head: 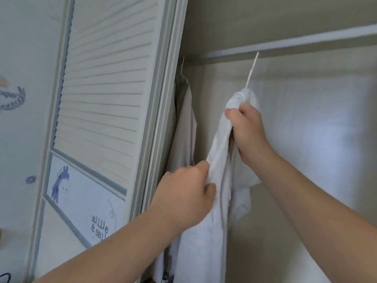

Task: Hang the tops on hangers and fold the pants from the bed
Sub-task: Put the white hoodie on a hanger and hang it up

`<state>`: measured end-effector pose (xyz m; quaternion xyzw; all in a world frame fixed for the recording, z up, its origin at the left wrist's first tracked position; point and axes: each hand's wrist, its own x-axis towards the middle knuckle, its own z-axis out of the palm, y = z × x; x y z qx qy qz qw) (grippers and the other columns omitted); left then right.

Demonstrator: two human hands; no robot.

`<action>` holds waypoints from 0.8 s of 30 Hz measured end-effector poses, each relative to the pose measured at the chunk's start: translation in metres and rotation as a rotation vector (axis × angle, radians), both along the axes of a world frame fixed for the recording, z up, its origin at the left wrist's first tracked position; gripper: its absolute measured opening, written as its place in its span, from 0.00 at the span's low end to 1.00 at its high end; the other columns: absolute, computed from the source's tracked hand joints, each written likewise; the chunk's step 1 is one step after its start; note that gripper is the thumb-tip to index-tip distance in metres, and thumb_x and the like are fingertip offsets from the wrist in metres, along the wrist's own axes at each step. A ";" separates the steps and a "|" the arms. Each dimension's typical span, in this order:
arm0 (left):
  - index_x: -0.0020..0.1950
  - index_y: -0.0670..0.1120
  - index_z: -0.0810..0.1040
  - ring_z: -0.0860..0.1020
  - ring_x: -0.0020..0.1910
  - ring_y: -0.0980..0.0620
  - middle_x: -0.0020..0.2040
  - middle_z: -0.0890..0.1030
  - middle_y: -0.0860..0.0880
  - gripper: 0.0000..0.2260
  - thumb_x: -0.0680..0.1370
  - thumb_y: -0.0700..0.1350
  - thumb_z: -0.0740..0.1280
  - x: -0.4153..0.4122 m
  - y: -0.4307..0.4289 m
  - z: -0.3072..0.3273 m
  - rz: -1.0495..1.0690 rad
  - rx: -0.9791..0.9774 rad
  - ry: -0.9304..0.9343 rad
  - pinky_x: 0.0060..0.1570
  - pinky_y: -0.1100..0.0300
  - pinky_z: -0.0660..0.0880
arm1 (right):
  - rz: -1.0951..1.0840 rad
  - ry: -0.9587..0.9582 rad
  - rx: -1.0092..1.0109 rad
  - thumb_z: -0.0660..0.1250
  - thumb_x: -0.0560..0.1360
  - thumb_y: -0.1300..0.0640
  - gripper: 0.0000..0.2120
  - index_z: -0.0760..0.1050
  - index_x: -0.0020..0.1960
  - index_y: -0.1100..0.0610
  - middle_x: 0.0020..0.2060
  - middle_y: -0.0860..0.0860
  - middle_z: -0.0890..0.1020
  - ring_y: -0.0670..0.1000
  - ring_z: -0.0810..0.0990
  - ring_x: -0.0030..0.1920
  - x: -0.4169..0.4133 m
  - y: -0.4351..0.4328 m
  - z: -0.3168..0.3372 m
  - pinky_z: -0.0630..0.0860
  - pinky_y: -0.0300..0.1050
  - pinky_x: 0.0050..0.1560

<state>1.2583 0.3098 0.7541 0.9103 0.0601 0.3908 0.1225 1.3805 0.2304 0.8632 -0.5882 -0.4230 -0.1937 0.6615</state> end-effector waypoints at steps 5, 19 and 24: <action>0.46 0.52 0.65 0.76 0.39 0.50 0.39 0.76 0.52 0.07 0.82 0.51 0.60 0.054 0.034 0.066 0.090 0.075 -0.041 0.33 0.55 0.66 | -0.022 -0.076 -0.016 0.63 0.70 0.54 0.07 0.66 0.39 0.56 0.32 0.53 0.66 0.51 0.67 0.36 0.063 0.023 0.069 0.65 0.48 0.37; 0.47 0.51 0.61 0.71 0.40 0.44 0.44 0.74 0.49 0.06 0.82 0.48 0.58 0.165 0.049 0.169 0.185 0.238 -0.096 0.38 0.53 0.62 | -0.042 0.041 -0.064 0.64 0.76 0.63 0.13 0.68 0.34 0.55 0.25 0.52 0.69 0.51 0.68 0.24 0.169 0.032 0.177 0.65 0.40 0.28; 0.46 0.51 0.60 0.73 0.37 0.46 0.39 0.70 0.52 0.08 0.82 0.48 0.58 0.173 0.066 0.144 0.167 0.227 -0.071 0.36 0.53 0.67 | 0.050 0.133 -0.082 0.63 0.76 0.64 0.05 0.71 0.42 0.57 0.29 0.54 0.71 0.50 0.72 0.26 0.174 0.047 0.154 0.73 0.39 0.28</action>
